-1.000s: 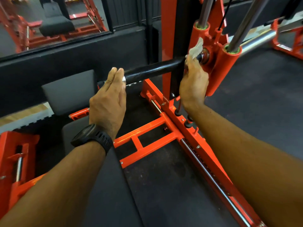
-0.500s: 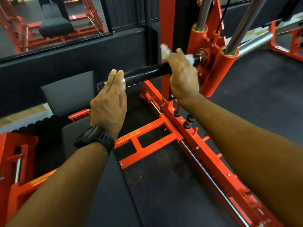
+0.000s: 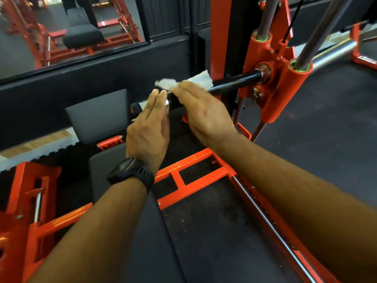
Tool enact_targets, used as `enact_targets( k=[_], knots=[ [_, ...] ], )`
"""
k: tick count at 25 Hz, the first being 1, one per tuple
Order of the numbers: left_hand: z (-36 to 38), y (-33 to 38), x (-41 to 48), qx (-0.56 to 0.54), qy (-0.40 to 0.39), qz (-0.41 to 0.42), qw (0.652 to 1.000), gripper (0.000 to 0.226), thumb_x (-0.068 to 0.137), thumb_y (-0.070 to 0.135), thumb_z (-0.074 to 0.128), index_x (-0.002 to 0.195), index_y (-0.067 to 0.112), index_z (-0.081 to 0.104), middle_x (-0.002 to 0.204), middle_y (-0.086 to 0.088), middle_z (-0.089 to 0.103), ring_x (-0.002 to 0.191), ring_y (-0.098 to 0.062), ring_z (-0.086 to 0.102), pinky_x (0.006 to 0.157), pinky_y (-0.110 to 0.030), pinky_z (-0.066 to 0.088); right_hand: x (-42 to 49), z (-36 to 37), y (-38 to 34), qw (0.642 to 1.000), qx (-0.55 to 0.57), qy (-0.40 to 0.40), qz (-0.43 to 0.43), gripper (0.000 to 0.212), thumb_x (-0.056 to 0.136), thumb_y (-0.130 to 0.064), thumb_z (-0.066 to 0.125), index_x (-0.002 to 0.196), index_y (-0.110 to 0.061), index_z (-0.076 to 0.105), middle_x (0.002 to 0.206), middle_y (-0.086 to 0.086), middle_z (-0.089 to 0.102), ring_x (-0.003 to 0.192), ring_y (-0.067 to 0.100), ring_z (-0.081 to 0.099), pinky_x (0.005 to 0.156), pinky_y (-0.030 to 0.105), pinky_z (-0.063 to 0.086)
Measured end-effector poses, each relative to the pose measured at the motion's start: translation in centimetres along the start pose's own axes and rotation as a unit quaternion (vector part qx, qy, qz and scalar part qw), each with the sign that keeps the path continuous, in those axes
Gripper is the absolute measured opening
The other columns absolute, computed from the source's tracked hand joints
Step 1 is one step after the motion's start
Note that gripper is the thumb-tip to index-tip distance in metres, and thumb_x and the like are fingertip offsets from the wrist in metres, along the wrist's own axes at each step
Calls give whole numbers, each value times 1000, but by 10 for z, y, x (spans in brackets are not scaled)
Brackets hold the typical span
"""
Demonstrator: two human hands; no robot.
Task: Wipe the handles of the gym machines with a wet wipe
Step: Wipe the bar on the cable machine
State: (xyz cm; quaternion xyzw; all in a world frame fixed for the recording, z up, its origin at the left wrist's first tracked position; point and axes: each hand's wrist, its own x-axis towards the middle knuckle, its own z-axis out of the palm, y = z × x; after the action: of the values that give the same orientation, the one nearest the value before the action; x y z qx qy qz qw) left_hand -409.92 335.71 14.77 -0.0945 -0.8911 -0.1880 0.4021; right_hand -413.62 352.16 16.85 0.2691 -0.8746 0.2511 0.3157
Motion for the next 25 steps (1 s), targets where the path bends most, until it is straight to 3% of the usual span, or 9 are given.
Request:
enact_targets(
  k=[3, 6, 10, 13, 17, 20, 23, 25],
  knots=[
    [1, 1, -2, -2, -4, -6, 1000, 38, 103, 17, 54, 140, 10, 57, 142, -12, 56, 121, -25, 63, 93, -32, 52, 2, 0, -15, 1000, 19, 8, 7, 37, 93, -6, 46, 127, -8, 60, 121, 6, 62, 113, 24, 59, 89, 44, 55],
    [2, 0, 0, 2, 6, -6, 1000, 38, 102, 17, 54, 140, 11, 58, 142, -10, 58, 118, -24, 64, 91, -31, 53, 2, 1, -16, 999, 2, 15, -30, 35, 93, -7, 50, 126, -6, 62, 123, 10, 64, 118, 26, 60, 93, 40, 55],
    [2, 0, -1, 1, 2, -4, 1000, 38, 102, 17, 54, 140, 10, 57, 142, -11, 57, 121, -22, 62, 95, -26, 47, 15, 2, -12, 999, 0, 42, 19, 30, 97, -11, 47, 119, -6, 67, 114, 7, 66, 110, 22, 63, 90, 38, 55],
    [2, -1, -2, -5, -1, -14, 1000, 40, 102, 18, 53, 141, 12, 56, 144, -9, 56, 124, -21, 60, 98, -24, 44, 8, 6, -19, 998, 1, 42, -43, 32, 93, -8, 51, 120, -3, 67, 120, 11, 67, 115, 24, 62, 94, 28, 49],
    [0, 0, -1, 4, -4, -4, 1000, 39, 102, 16, 54, 141, 8, 56, 142, -12, 56, 125, -22, 60, 101, -23, 42, 11, -2, -4, 999, -19, 43, 3, 33, 94, -4, 54, 125, -2, 64, 119, 12, 65, 107, 24, 65, 86, 37, 58],
    [-1, 1, -2, -12, -4, -5, 1000, 39, 103, 15, 54, 141, 8, 55, 143, -14, 56, 125, -24, 60, 99, -28, 47, -7, -1, 6, 995, -85, 31, -41, 45, 91, 0, 58, 136, -3, 56, 130, 15, 58, 120, 24, 58, 91, 31, 53],
    [-1, -1, -1, -10, 4, 2, 1000, 38, 103, 15, 54, 140, 7, 56, 141, -15, 57, 121, -26, 63, 93, -33, 53, -12, 1, 19, 989, -61, 92, 98, 43, 96, 4, 51, 138, -3, 53, 136, 15, 53, 125, 23, 54, 108, 28, 43],
    [0, -1, -1, -15, 8, -4, 1000, 38, 103, 15, 54, 140, 8, 56, 141, -14, 56, 121, -26, 62, 94, -30, 49, -13, 9, 16, 986, -87, 90, 111, 51, 91, 14, 50, 141, 4, 47, 143, 20, 48, 137, 31, 45, 117, 30, 30]
  ],
)
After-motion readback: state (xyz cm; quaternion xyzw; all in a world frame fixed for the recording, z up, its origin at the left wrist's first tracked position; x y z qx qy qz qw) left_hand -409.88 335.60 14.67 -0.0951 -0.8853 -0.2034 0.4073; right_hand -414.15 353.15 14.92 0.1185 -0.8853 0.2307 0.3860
